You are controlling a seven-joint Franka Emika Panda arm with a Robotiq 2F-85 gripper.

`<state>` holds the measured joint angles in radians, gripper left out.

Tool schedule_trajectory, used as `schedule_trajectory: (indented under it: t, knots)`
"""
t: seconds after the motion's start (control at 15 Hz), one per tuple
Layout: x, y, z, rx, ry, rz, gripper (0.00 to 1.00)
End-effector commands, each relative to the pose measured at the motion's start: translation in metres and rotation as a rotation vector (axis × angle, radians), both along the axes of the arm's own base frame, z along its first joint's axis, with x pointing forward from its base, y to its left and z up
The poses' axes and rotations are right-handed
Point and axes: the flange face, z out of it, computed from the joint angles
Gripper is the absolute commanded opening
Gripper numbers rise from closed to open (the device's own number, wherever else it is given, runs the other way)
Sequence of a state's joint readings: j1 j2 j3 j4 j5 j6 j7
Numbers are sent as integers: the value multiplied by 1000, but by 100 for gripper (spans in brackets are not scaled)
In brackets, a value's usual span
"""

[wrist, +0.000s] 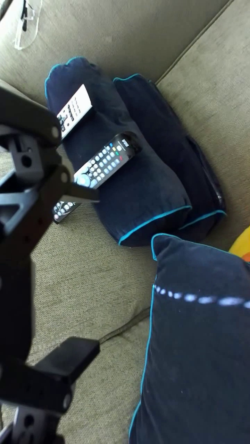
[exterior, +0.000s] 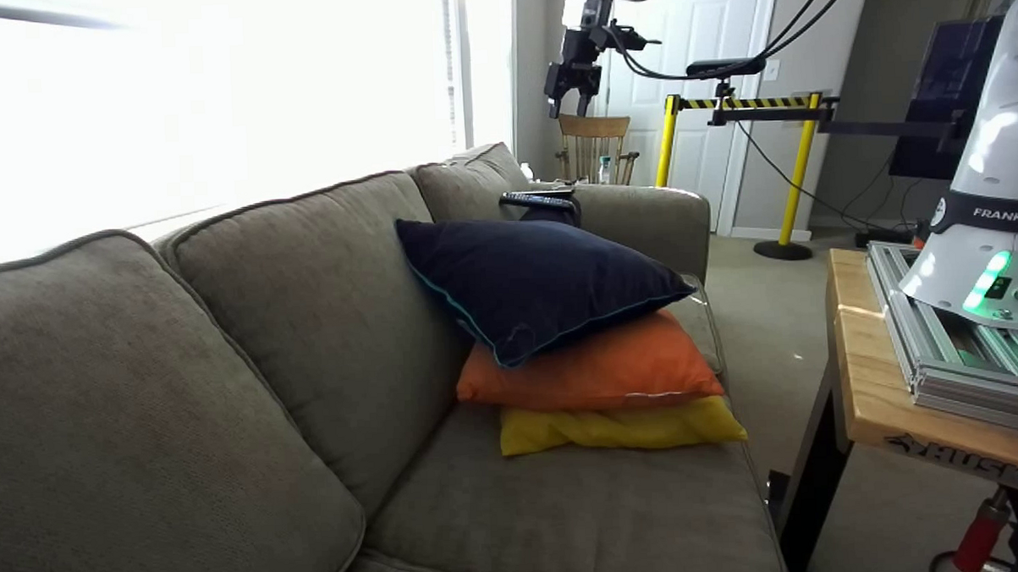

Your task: Move the remote to the right

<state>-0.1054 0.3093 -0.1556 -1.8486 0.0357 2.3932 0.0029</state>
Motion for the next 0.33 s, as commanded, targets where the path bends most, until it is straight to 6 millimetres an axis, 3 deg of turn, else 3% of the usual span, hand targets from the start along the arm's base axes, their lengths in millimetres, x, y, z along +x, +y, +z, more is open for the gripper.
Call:
schedule_trajectory:
  t: [0.0,0.27]
  knots:
    - [-6,1,0,1,-7,1,100]
    - [-20,5,-1,4,-17,5,100]
